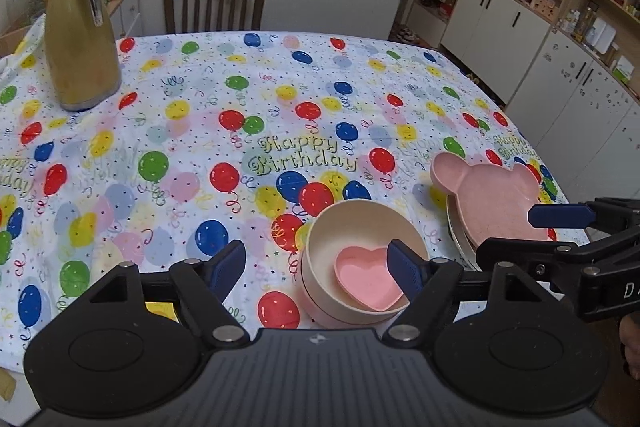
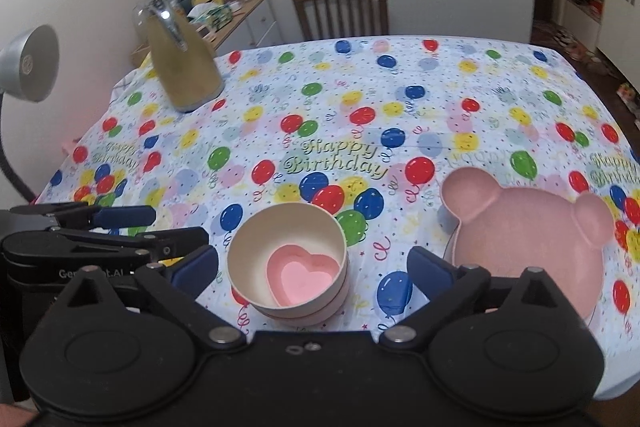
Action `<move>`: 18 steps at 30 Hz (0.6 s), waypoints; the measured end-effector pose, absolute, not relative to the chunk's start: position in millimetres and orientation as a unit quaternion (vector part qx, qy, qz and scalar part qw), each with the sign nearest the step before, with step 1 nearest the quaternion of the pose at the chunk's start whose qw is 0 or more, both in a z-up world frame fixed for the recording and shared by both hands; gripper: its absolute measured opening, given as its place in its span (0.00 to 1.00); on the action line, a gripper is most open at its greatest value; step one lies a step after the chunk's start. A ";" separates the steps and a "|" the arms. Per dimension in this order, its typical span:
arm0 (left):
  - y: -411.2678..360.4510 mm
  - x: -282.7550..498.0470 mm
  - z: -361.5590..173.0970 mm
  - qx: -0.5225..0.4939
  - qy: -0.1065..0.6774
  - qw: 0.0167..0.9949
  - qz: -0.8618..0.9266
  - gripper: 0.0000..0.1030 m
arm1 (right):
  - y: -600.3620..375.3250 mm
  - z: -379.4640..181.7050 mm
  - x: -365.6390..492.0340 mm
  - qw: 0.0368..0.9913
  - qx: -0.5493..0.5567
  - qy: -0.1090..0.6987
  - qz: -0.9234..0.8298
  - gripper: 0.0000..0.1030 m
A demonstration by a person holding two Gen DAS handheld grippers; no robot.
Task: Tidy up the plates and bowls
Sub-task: 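Move both grippers to the rim of the cream bowl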
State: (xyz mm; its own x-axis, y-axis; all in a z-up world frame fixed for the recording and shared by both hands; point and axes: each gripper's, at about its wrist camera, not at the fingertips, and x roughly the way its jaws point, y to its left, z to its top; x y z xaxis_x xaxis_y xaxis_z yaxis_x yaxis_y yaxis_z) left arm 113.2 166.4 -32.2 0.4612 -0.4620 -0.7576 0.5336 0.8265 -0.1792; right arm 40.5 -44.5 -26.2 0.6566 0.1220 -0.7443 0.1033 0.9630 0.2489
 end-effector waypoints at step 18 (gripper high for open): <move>155.3 155.7 -97.1 0.043 0.509 0.799 -0.317 0.75 | -34.5 -86.8 49.9 0.848 0.236 0.454 -0.136 0.83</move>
